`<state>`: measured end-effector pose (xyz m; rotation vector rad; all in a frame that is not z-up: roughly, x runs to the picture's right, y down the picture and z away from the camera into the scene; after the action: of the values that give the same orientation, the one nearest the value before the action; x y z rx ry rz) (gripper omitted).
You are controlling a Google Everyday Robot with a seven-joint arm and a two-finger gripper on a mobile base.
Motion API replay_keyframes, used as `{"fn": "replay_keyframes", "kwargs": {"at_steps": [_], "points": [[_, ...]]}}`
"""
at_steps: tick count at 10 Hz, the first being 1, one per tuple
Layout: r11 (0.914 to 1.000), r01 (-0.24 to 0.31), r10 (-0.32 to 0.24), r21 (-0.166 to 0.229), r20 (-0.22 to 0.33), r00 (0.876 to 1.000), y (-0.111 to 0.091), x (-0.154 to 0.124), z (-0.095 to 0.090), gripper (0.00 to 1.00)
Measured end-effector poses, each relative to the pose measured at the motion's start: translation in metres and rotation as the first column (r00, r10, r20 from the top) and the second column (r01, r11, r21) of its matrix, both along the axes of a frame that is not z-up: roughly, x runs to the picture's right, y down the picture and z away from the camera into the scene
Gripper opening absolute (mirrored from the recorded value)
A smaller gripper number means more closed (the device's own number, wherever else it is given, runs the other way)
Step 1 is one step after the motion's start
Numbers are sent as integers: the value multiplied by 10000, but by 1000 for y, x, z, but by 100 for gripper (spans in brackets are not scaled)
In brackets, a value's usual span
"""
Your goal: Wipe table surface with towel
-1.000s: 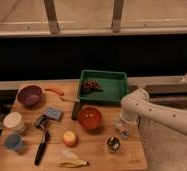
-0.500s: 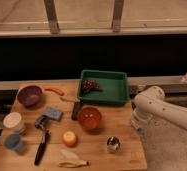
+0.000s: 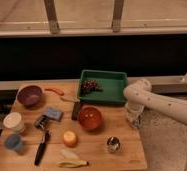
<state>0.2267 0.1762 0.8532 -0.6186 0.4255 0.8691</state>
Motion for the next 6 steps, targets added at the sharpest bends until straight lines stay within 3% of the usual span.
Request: {"fn": "replay_keyframes", "kwargs": {"at_steps": [3,6], "points": [[9973,740,-737,-21,670,9950,-5,-48,8,0],[9937,1100,-1062,-213,1343,9852,27,-76,-17,0]]}}
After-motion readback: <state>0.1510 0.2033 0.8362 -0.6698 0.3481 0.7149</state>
